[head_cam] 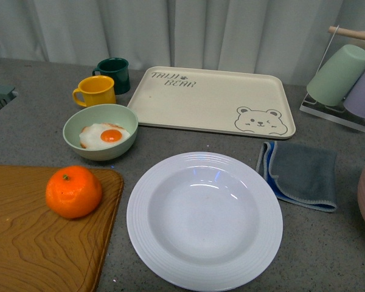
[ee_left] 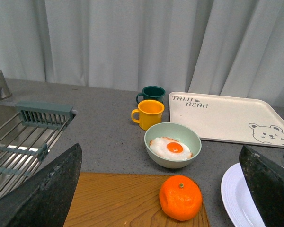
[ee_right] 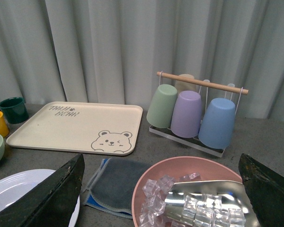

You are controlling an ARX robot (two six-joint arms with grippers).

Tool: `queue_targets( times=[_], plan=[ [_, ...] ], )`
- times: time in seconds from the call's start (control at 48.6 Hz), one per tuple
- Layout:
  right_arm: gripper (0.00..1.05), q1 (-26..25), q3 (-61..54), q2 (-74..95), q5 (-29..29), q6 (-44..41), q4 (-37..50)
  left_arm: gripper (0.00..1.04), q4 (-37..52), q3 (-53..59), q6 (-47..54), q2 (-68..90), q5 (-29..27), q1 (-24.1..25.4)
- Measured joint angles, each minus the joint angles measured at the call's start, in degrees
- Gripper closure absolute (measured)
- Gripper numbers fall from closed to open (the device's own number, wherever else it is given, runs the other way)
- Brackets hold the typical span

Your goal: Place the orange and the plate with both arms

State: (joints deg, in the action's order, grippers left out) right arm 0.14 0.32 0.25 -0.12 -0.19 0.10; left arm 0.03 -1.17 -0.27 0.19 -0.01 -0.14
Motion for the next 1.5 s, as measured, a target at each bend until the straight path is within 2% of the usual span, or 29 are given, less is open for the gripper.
queue_targets(
  times=[1.502],
  plan=[
    [0.09, 0.0, 0.0, 0.0, 0.0, 0.0, 0.0, 0.07, 0.0, 0.0, 0.0, 0.0, 0.0, 0.0]
  ],
)
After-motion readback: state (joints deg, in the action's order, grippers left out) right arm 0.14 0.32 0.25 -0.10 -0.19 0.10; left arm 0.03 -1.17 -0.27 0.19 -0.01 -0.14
